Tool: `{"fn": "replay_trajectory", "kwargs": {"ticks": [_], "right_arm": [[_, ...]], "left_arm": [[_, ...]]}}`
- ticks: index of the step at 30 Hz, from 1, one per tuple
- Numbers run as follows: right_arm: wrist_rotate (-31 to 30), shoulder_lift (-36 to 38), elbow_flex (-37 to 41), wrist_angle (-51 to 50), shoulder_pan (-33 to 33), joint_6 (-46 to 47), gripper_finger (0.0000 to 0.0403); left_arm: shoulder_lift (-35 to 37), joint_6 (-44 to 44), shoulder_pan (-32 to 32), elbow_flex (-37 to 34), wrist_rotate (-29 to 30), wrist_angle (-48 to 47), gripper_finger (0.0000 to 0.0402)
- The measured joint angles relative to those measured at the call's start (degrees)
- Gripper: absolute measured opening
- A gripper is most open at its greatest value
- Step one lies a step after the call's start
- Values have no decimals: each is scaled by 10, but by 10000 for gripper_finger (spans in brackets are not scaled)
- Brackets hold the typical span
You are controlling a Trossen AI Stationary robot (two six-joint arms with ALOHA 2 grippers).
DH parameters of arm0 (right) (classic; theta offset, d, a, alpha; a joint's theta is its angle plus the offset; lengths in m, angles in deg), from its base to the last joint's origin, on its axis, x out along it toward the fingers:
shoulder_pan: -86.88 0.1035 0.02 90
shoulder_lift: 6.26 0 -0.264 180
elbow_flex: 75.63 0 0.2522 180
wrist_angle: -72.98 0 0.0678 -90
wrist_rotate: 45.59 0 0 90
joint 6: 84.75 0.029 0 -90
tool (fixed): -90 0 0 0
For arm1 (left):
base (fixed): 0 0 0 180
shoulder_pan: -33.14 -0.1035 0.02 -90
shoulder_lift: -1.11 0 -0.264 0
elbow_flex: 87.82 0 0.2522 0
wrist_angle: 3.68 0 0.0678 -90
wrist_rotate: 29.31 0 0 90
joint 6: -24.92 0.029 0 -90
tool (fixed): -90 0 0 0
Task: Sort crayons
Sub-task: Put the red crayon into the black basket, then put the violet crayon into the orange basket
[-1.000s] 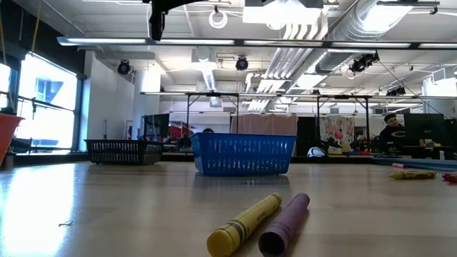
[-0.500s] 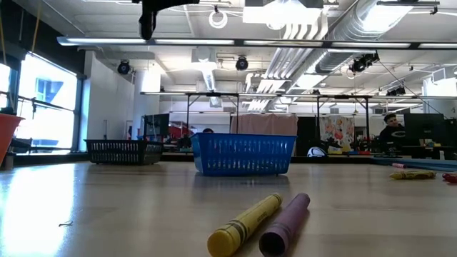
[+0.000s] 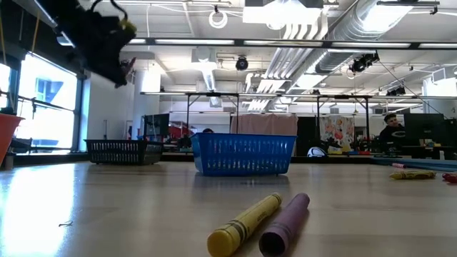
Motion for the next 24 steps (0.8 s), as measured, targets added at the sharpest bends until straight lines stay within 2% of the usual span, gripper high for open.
{"fn": "replay_trajectory", "kwargs": {"ticks": [8, 14, 20, 24], "right_arm": [[-31, -3, 0, -1, 12, 22, 118], [-31, -4, 0, -1, 15, 31, 118], [-37, -4, 0, -1, 18, 36, 118], [-51, -4, 0, -2, 26, 41, 118]], "left_arm": [[-20, 6, -71, -57, 11, 3, 26], [-30, 17, -110, -59, -21, 23, 29], [-30, 77, -134, -59, -60, 69, 62], [-30, 83, -144, -59, -64, 74, 86]]}}
